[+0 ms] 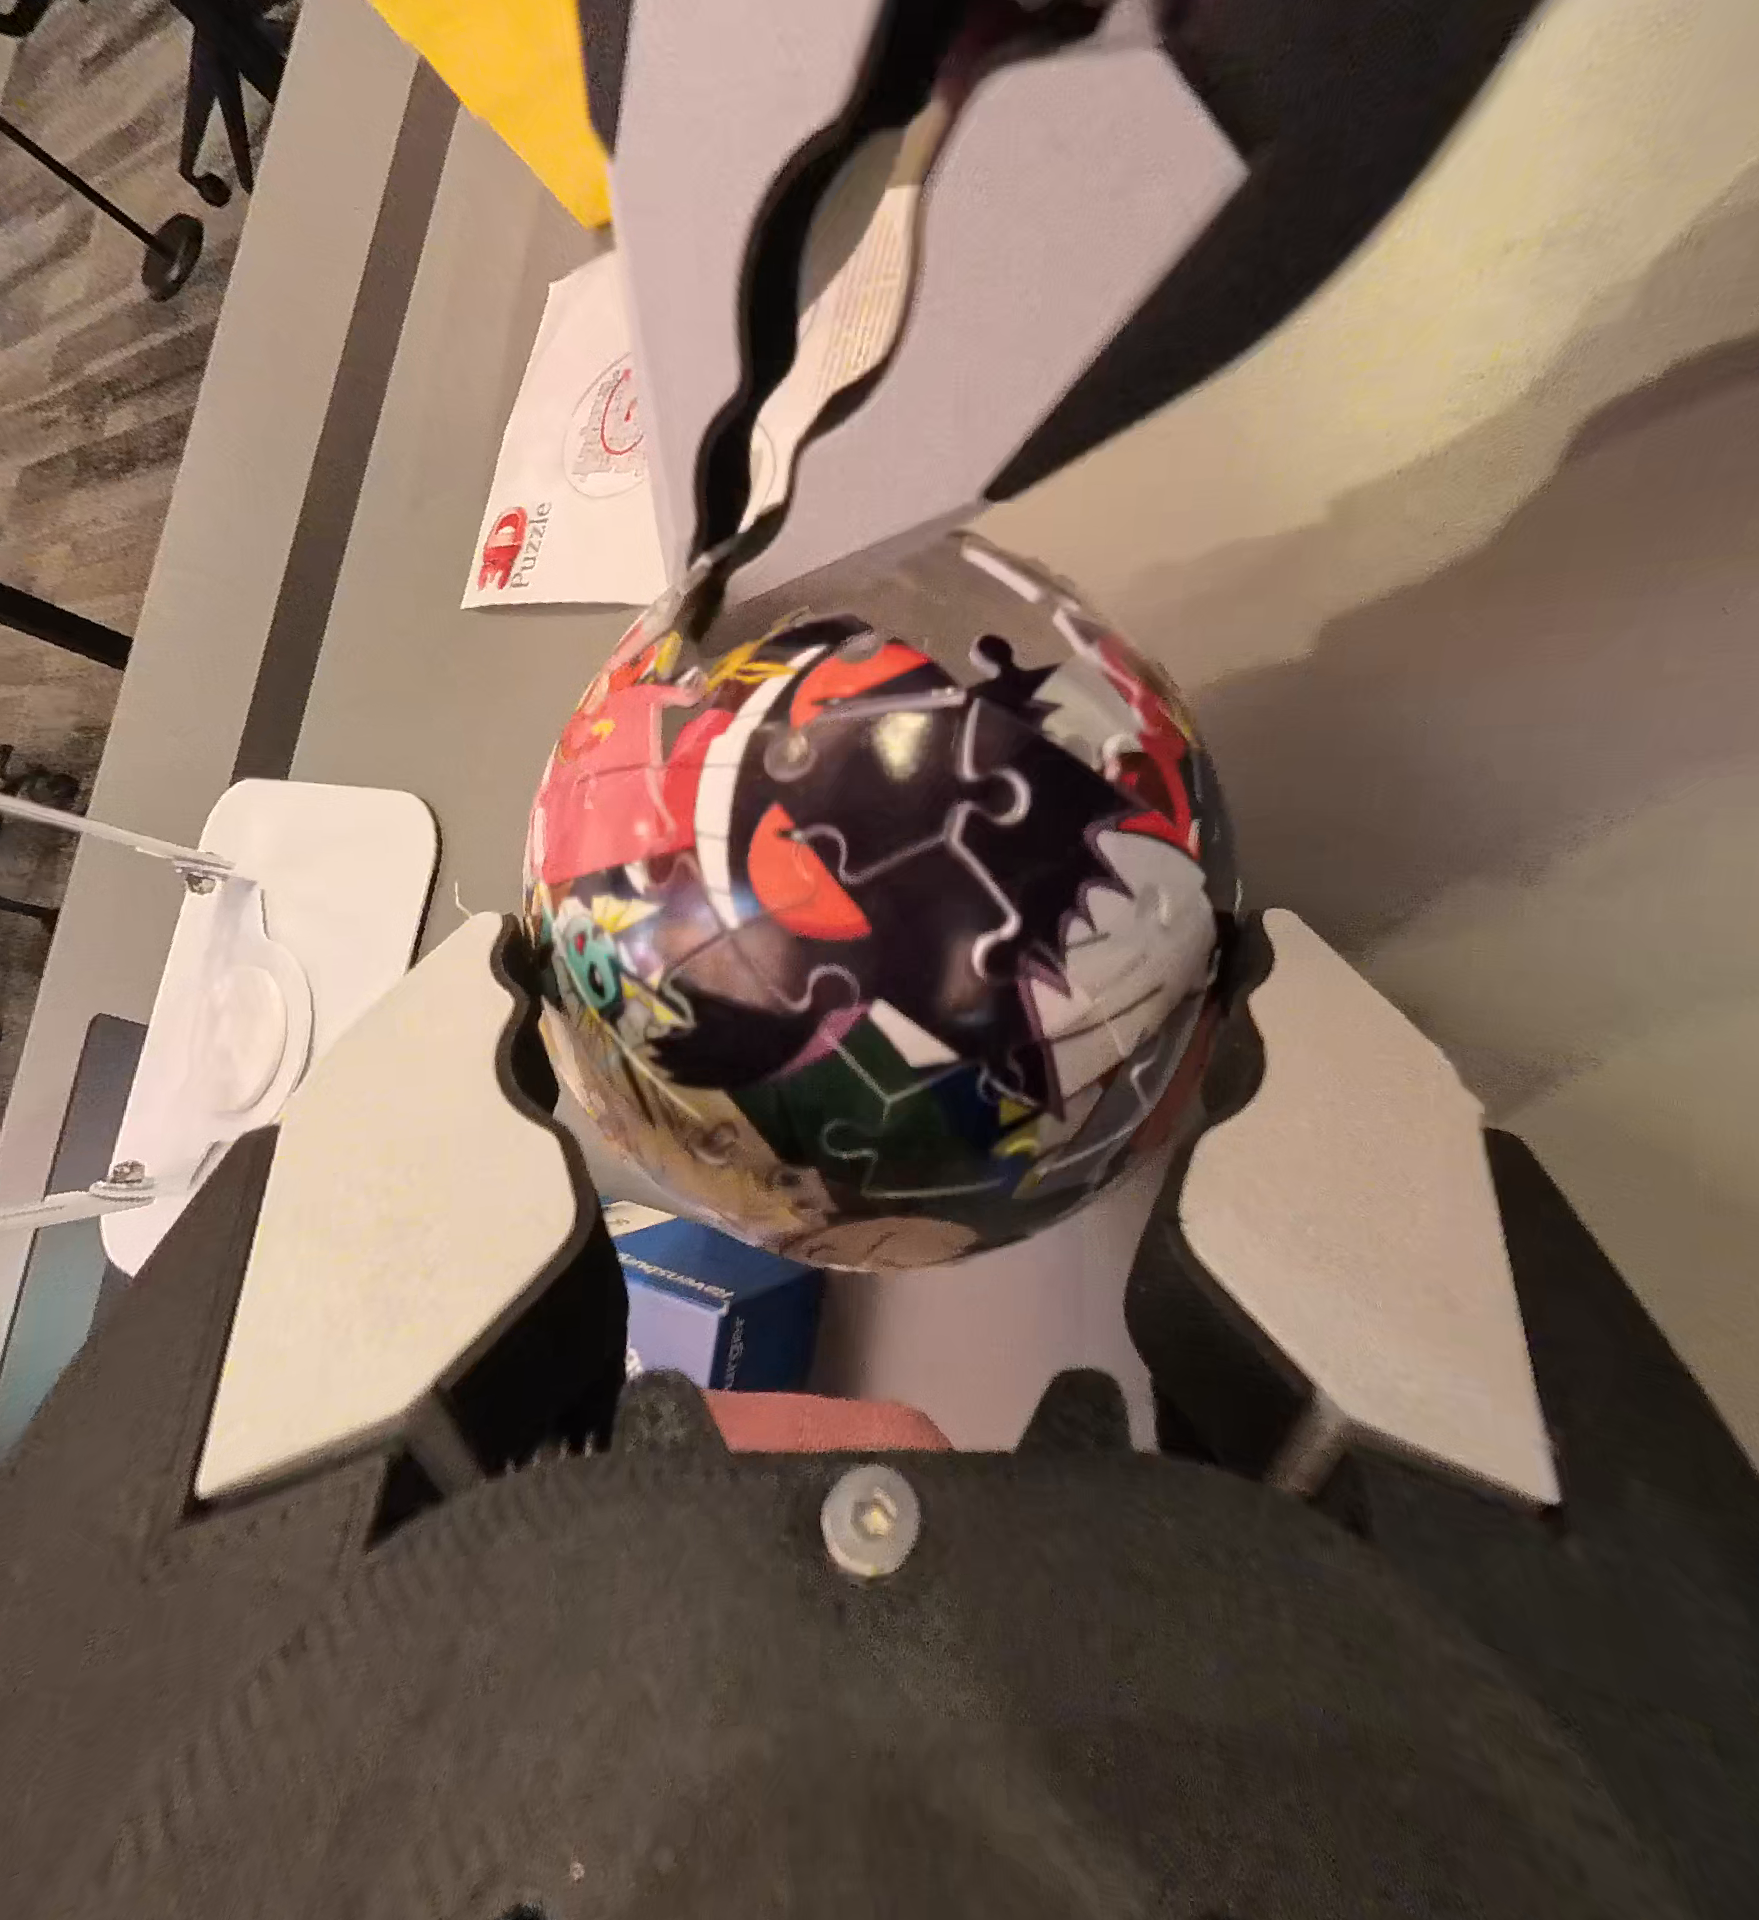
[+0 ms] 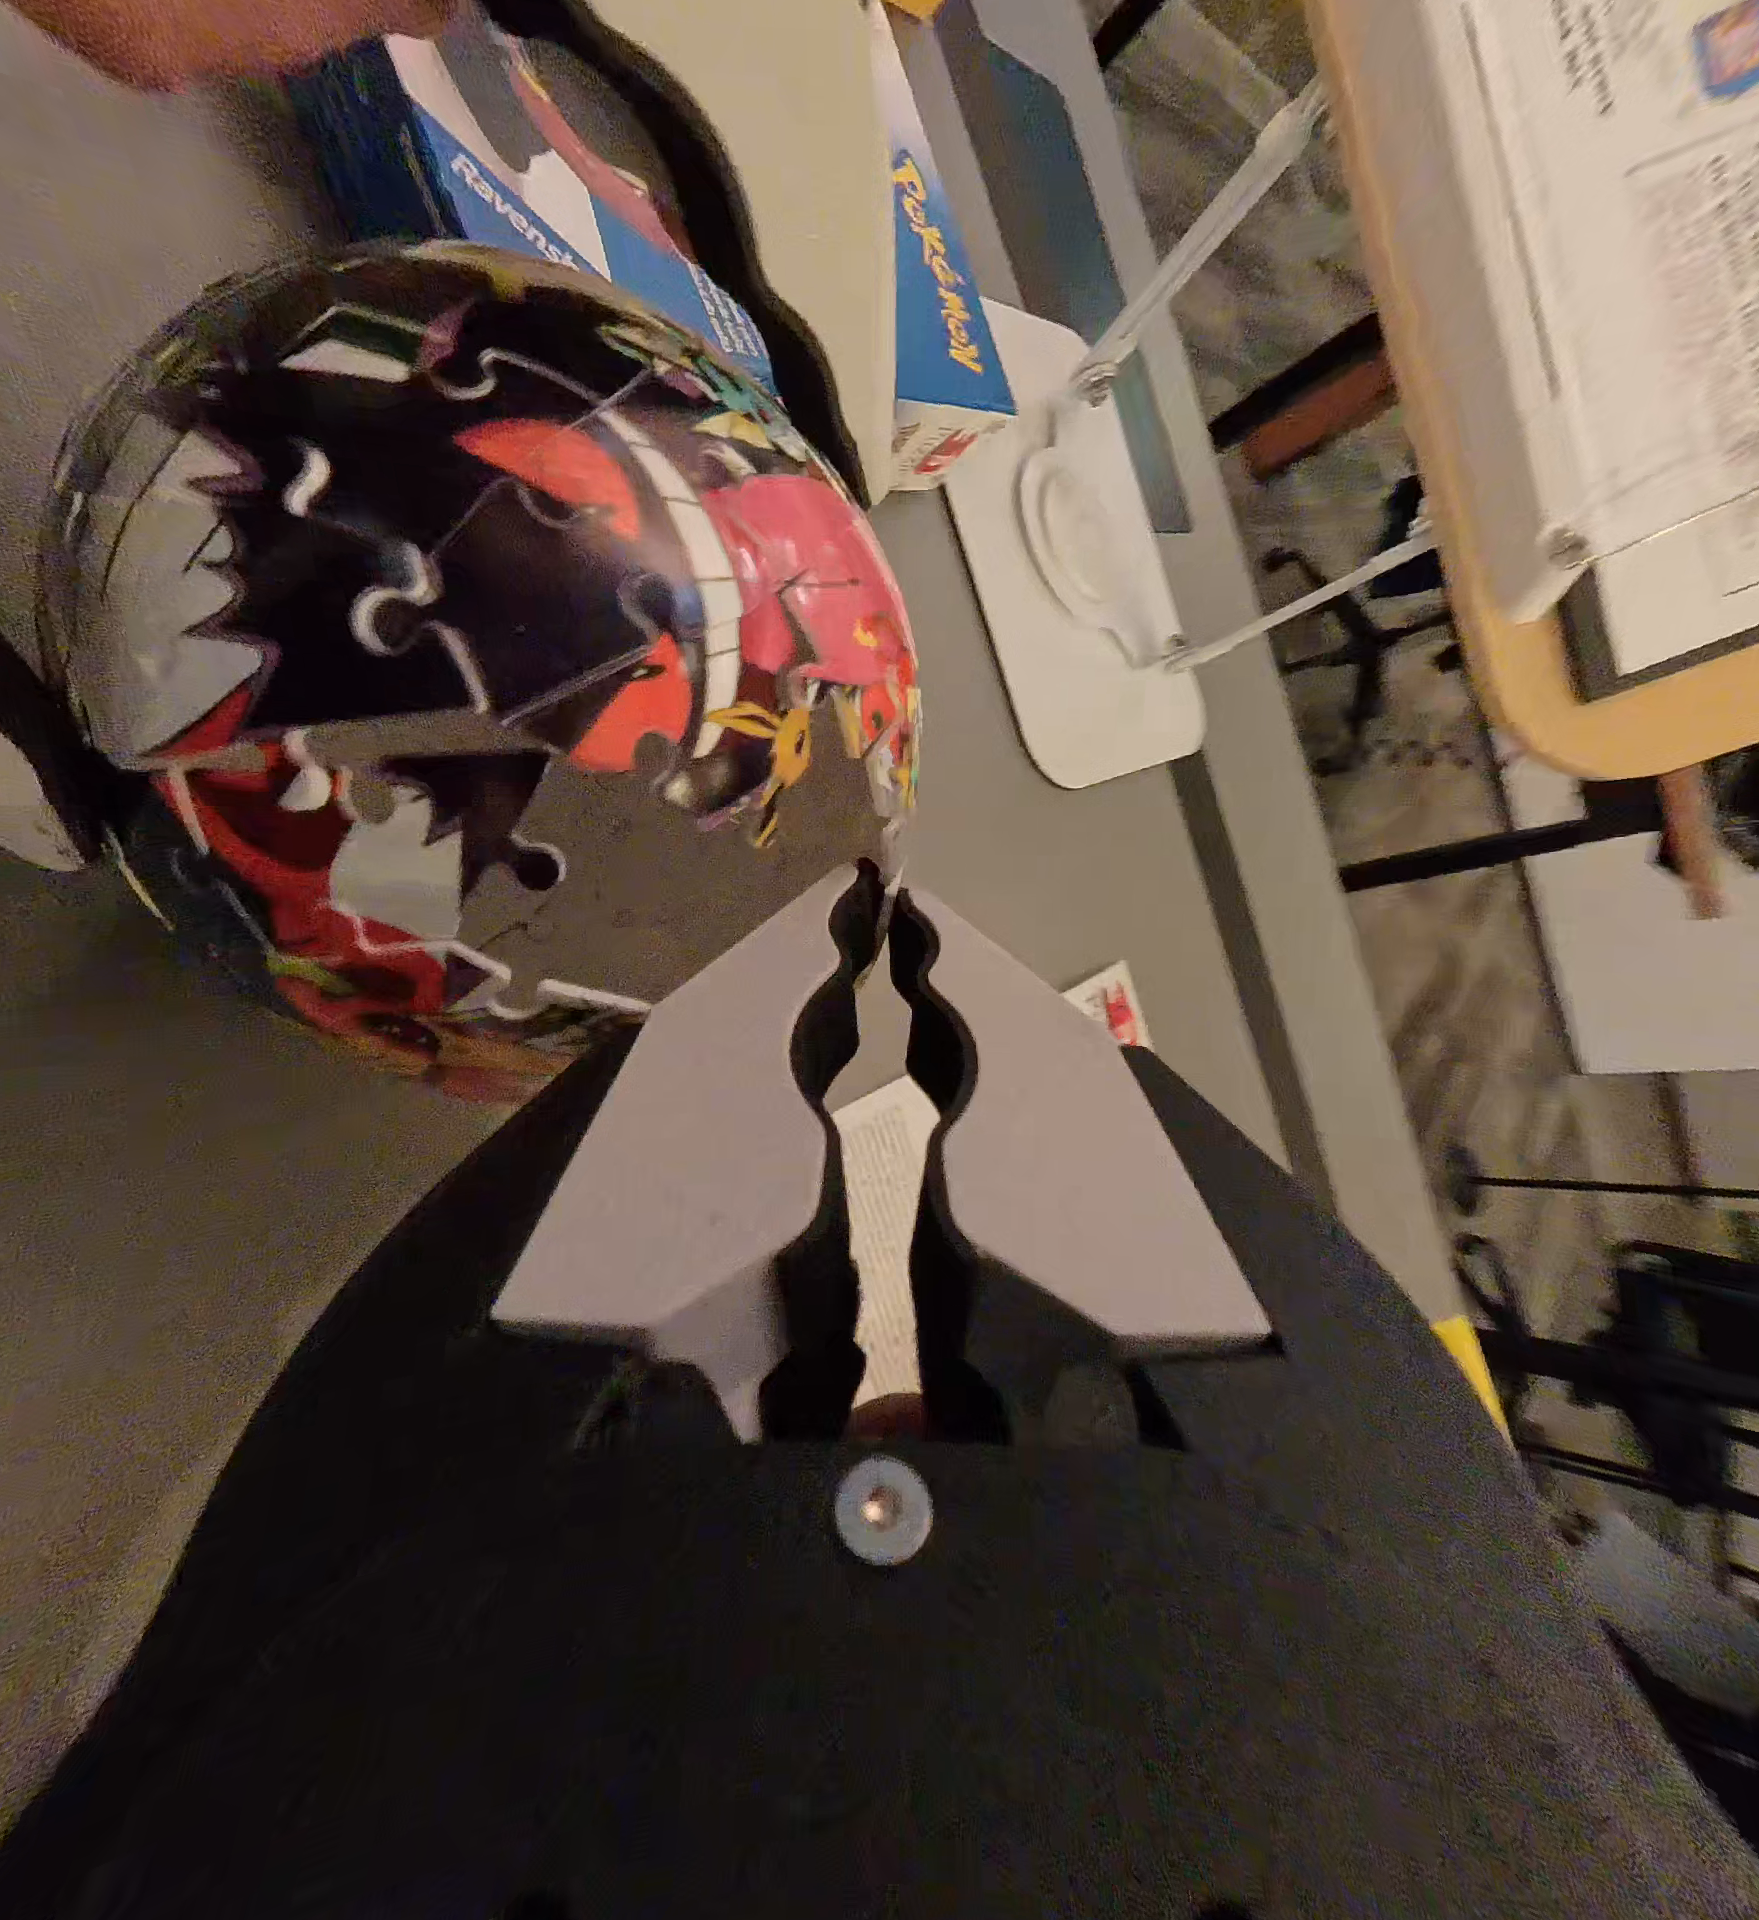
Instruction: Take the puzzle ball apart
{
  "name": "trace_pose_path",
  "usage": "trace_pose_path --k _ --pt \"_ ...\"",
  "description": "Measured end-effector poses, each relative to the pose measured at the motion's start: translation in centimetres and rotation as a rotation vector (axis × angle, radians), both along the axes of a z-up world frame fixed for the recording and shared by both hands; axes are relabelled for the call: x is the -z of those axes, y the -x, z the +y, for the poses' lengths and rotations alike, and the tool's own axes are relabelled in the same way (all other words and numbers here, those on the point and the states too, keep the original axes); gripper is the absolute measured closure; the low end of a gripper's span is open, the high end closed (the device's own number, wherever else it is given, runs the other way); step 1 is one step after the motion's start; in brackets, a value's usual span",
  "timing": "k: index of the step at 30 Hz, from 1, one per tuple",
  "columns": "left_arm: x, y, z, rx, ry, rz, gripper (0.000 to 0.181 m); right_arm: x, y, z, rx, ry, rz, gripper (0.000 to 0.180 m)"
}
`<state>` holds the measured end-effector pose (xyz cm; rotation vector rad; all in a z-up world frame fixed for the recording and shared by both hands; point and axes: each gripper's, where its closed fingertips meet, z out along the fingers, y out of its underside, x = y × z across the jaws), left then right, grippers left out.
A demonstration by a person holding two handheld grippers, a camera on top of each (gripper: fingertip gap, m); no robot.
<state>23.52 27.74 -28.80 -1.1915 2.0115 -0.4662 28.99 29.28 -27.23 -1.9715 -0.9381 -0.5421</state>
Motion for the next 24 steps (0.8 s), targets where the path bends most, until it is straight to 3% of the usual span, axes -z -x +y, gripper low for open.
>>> trace_pose_path --k 2,4,10,14,22,24 --pt "0.1 0.3 0.0 0.011 -0.016 0.007 0.059 -0.4 0.5 -0.4 0.010 -0.024 -0.004 0.180" --pt "0.1 0.5 -0.2 0.028 -0.011 0.014 0.058 -0.5 0.6 -0.6 -0.024 0.043 0.194 0.180" --pt "0.2 0.5 0.2 0.017 -0.042 0.030 0.060 -0.9 0.0 -0.6 -0.094 0.231 0.540 0.180" --pt "0.2 0.5 0.2 0.016 -0.030 0.027 0.060 -0.9 0.0 -0.6 -0.082 0.210 0.465 0.180" --pt "0.2 0.3 -0.6 0.061 -0.048 -0.003 0.060 -1.1 -0.6 -1.6 -0.078 0.283 0.867 0.180" --pt "0.0 0.0 -0.6 0.049 -0.029 -0.018 0.062 -0.7 -1.0 -1.3 -0.049 0.227 0.741 0.180"
